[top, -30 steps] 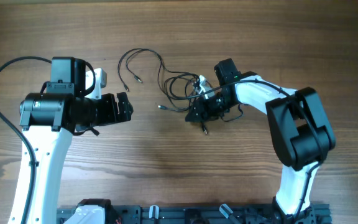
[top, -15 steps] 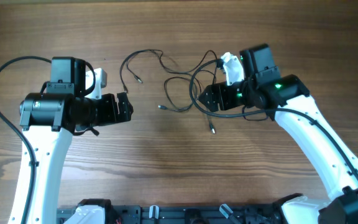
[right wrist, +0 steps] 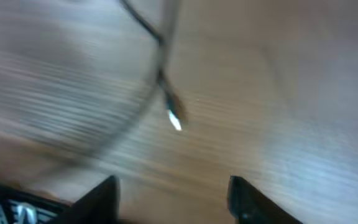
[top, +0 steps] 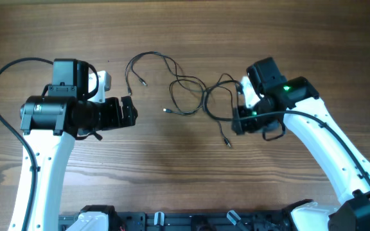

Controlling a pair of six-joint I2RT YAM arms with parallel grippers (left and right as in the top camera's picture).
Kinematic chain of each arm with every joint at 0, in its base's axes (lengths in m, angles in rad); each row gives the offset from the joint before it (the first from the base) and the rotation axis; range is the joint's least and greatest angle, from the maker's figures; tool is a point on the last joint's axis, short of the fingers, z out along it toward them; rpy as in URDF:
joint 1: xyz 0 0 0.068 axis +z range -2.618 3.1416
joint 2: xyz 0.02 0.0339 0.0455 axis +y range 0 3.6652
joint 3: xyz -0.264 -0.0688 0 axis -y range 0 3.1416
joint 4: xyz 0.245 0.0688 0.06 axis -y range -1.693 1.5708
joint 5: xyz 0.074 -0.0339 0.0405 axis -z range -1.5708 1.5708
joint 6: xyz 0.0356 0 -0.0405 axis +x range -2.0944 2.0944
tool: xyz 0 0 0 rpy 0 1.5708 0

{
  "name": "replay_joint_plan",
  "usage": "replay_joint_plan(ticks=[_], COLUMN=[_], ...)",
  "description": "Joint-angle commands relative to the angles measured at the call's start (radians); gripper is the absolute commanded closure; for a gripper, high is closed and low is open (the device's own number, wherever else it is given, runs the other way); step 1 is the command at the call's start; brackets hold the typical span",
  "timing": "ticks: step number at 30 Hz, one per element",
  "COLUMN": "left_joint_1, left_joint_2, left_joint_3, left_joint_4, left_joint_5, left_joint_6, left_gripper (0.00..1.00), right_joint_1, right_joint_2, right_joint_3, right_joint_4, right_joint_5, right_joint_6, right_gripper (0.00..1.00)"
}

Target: Untangle cables

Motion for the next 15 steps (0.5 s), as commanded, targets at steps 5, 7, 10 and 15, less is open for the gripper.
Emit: replay_joint_plan(ticks=[5, 7, 10, 15], left_joint_1=[0.006, 0.006, 0.006, 0.006], left_joint_2=[-0.006, -0.006, -0.006, -0.006], left_joint_3=[-0.005, -0.005, -0.005, -0.005], left_joint_4=[0.001, 0.0, 0.002, 0.001], left_joint_5=[0.012, 0.012, 0.012, 0.012], left_joint_6=[0.02, 0.02, 0.02, 0.02], left_gripper=[0.0, 0.0, 0.0, 0.0], right_joint_1=[-0.014, -0.016, -0.016, -0.016], right_joint_2=[-0.01, -0.01, -0.01, 0.023], right_joint_3=[0.001, 0.001, 0.0, -0.001], right_joint_4=[0.037, 0.121, 0.278, 0.348], right_joint_5=[0.496, 0.364, 0.006, 0.265], right_joint_6=[0.34, 0.311, -0.028, -0.009], right_gripper=[0.0, 0.0, 0.0, 0.01])
